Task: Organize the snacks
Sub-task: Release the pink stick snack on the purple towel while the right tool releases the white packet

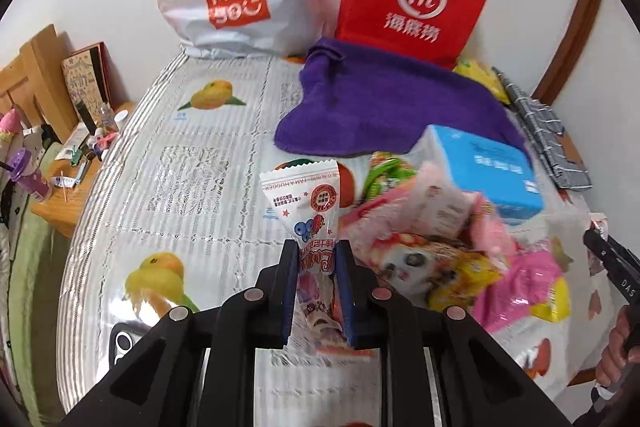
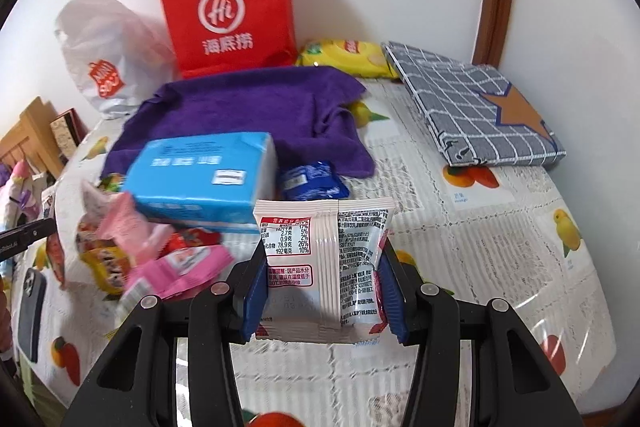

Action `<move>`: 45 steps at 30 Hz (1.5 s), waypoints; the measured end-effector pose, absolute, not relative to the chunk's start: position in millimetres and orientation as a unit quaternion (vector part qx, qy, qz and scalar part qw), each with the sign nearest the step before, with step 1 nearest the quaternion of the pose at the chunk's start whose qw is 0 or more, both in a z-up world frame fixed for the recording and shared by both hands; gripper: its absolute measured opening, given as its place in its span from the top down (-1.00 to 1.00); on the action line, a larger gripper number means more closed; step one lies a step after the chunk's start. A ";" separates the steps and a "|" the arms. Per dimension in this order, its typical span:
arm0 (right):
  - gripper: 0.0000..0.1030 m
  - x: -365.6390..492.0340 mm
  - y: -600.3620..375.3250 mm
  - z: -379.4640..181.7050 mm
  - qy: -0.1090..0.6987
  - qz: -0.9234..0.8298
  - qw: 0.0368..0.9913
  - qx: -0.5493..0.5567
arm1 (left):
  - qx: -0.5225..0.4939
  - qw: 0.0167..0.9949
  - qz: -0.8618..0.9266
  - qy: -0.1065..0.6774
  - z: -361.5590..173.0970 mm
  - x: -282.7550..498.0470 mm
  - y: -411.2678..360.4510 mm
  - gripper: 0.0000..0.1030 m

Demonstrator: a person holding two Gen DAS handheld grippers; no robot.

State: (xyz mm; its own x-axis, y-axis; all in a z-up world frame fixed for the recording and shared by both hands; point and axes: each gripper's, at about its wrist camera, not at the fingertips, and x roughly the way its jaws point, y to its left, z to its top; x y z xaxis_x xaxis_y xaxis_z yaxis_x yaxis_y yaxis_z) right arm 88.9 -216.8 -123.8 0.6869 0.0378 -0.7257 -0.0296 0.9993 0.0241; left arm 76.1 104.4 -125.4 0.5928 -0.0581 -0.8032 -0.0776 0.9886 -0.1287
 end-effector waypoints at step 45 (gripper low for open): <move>0.04 190.8 -183.2 -21.2 0.337 0.085 0.938 -0.008 | -0.059 0.923 -0.073 0.374 -9.9 190.1 25.1 0.70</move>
State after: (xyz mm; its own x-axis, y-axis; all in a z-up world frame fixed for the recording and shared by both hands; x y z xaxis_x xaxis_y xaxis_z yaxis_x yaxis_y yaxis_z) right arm 190.8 -183.2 -21.2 0.7589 0.1552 -0.6325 -0.1654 0.9853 0.0434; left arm 190.1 25.1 -9.9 0.7098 -0.1787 -0.6814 0.0903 0.9824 -0.1636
